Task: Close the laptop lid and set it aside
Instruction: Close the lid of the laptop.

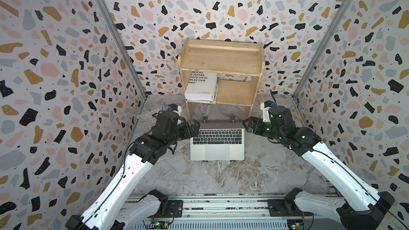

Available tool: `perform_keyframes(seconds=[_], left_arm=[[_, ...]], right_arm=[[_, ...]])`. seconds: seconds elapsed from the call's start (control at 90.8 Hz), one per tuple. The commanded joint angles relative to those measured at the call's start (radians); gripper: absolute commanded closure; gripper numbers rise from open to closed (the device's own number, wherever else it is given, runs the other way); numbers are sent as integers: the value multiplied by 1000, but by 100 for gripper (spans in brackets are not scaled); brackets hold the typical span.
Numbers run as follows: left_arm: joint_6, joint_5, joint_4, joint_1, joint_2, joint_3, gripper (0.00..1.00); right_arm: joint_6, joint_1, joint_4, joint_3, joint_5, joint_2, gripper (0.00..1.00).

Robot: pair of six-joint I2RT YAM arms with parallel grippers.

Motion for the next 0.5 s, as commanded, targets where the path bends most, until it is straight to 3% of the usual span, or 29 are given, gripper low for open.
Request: perform_keyframes(seconds=[0.0, 0.485], left_arm=[[7, -6, -42, -8, -15, -24, 1], [2, -6, -48, -13, -46, -65, 1]], right_arm=[[4, 10, -18, -13, 15, -31, 15], [10, 14, -23, -68, 17, -63, 15]])
